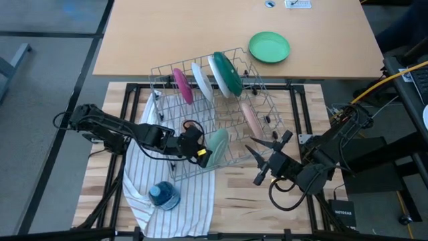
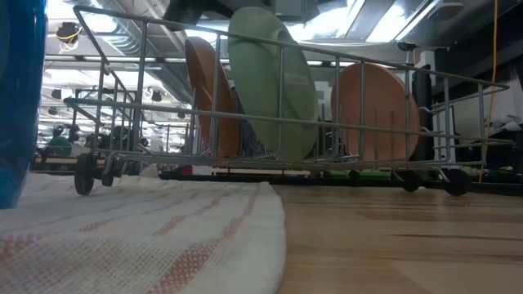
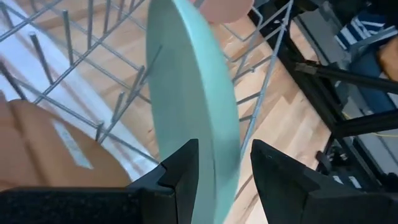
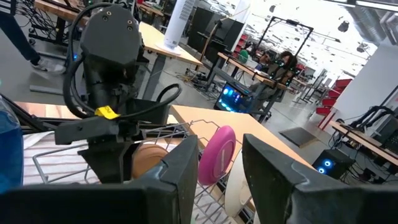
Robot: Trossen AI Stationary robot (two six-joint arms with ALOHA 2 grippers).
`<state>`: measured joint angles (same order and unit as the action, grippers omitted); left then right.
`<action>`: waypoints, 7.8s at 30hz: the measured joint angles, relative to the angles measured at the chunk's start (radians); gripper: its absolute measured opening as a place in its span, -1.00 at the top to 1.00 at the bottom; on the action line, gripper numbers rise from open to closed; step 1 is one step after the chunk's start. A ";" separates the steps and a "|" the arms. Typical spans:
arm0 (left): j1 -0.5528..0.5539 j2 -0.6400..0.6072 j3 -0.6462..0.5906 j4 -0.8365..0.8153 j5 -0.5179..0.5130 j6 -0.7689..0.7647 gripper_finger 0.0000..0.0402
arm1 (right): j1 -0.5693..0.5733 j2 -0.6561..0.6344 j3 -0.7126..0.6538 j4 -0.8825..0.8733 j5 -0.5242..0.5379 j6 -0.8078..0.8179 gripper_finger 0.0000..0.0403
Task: Sort dishes
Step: Put the light green plate into the dish rack, then return to Home Position
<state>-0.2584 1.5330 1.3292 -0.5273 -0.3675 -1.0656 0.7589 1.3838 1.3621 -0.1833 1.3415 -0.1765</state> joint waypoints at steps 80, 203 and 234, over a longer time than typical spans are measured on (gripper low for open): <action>0.109 0.143 0.000 0.223 -0.307 -0.179 0.91 | 0.000 0.000 0.000 -0.055 0.219 -0.066 0.36; -0.395 -1.064 -1.166 0.716 -0.401 0.761 0.22 | 0.256 -0.405 -0.775 -0.421 -0.196 1.534 0.36; -0.265 -1.529 -1.318 0.892 -0.354 1.371 0.22 | 0.255 -0.404 -0.801 0.302 -0.472 0.585 0.36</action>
<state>-0.5236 0.0039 0.0109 0.3644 -0.7217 0.3056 1.0142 0.9794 0.5610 0.1182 0.8697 0.4087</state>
